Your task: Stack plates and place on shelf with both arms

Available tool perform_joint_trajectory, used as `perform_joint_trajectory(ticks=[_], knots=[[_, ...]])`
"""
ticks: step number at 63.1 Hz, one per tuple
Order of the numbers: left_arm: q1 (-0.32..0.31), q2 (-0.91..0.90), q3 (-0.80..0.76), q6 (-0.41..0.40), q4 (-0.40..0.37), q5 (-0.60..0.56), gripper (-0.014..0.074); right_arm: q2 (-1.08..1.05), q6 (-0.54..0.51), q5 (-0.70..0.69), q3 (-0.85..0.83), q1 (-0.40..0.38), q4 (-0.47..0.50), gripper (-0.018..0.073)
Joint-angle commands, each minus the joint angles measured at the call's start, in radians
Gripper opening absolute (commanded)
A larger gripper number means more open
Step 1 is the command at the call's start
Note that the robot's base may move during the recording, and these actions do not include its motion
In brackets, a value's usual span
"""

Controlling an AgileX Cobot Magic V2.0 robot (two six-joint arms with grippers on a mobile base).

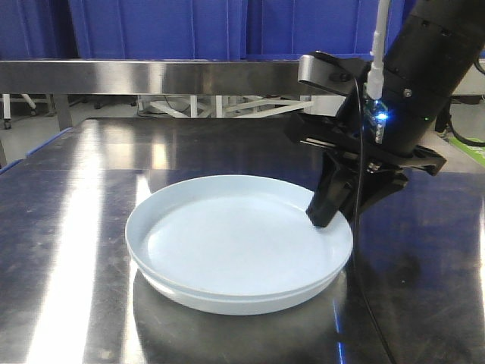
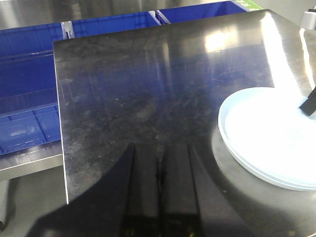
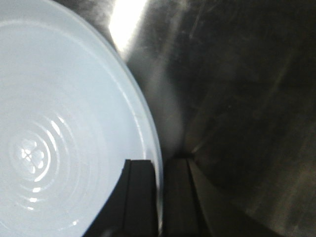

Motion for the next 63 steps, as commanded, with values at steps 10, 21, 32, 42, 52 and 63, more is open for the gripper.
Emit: perform_joint_trajectory(ticks=[10, 21, 32, 42, 52, 63], knots=[[-0.006, 0.005, -0.029, -0.009, 0.004, -0.080, 0.0084, -0.165, -0.009, -0.049, -0.017, -0.012, -0.001, 0.0056], [-0.006, 0.005, -0.029, -0.009, 0.004, -0.080, 0.0084, -0.318, -0.009, -0.096, -0.017, -0.045, -0.001, 0.0056], [-0.006, 0.005, -0.029, -0.009, 0.004, -0.080, 0.0084, -0.483, -0.009, -0.166, 0.022, -0.095, -0.004, 0.0056], [-0.006, 0.005, -0.029, -0.009, 0.004, -0.080, 0.0084, -0.634, -0.010, -0.256, 0.107, -0.109, -0.012, 0.0056], [-0.006, 0.005, -0.029, -0.009, 0.004, -0.080, 0.0084, -0.775, -0.010, -0.327, 0.198, -0.109, -0.015, 0.0056], [-0.006, 0.005, -0.029, -0.009, 0.004, -0.080, 0.0084, -0.942, -0.010, -0.410, 0.314, -0.109, -0.015, 0.0056]])
